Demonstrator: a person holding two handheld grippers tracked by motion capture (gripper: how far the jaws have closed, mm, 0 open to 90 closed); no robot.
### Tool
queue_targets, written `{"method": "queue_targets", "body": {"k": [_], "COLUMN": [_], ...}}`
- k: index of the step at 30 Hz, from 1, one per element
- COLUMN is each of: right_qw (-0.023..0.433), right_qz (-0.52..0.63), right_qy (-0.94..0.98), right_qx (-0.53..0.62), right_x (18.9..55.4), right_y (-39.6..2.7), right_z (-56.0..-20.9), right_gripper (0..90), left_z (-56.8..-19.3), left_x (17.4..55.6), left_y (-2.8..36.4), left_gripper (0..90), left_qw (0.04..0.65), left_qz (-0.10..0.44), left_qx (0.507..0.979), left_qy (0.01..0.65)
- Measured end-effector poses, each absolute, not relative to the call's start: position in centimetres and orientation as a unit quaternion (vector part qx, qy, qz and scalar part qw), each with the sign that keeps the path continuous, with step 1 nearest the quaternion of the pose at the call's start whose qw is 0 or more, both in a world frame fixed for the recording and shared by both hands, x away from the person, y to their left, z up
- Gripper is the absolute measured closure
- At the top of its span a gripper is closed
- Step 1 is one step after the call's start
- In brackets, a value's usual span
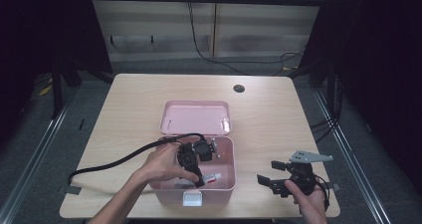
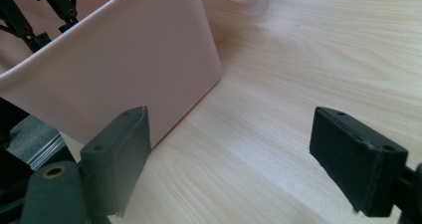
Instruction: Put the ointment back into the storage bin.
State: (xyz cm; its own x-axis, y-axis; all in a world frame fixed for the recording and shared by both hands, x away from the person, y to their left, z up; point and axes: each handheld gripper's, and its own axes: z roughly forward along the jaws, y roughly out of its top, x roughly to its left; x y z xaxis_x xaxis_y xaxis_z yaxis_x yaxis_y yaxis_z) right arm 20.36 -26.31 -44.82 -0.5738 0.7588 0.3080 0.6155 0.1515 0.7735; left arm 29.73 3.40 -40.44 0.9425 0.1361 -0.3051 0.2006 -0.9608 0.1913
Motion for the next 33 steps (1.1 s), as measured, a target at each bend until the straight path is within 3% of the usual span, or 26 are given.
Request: {"method": "queue_targets", "body": {"k": [33], "right_qw": [0.076], "right_qz": [0.464], "right_qy": [0.756], "right_qx": [0.455], "right_x": [20.5], "right_y": [-26.3], "right_z": [-44.9], "right_gripper": [16.0], "left_z": [-44.2], "left_x": [29.9], "left_y": [3.1], "left_gripper": [70.6], "left_qw": [0.077], "left_qz": [-0.162], "left_qx": [0.98], "left_qy": [0.087]}}
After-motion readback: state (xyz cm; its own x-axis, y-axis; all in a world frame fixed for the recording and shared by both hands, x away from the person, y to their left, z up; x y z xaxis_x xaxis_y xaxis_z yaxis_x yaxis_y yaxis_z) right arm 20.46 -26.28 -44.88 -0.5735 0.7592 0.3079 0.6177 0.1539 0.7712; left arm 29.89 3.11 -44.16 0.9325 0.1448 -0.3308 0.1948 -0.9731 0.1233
